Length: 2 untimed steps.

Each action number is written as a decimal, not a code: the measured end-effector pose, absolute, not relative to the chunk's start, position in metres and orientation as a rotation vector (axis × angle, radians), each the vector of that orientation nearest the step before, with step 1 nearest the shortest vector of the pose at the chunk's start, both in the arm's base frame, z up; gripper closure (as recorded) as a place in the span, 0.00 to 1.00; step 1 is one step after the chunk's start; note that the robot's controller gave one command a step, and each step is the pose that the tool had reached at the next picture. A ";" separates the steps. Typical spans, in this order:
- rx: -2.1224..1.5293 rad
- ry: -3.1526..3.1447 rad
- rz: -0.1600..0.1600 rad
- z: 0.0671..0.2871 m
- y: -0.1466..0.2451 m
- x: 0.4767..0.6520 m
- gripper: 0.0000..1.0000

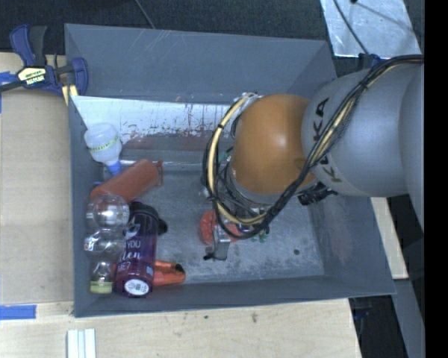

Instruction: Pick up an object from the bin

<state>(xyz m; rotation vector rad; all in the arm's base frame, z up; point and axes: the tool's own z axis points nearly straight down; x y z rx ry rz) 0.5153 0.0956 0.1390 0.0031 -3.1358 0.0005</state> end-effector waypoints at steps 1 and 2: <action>0.000 -3.144 -0.001 0.143 0.095 0.517 0.00; 0.044 -3.146 -0.001 0.105 0.060 0.538 0.00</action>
Offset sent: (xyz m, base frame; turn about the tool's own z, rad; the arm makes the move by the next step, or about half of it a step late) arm 0.0264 -0.0479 -0.0478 -0.0299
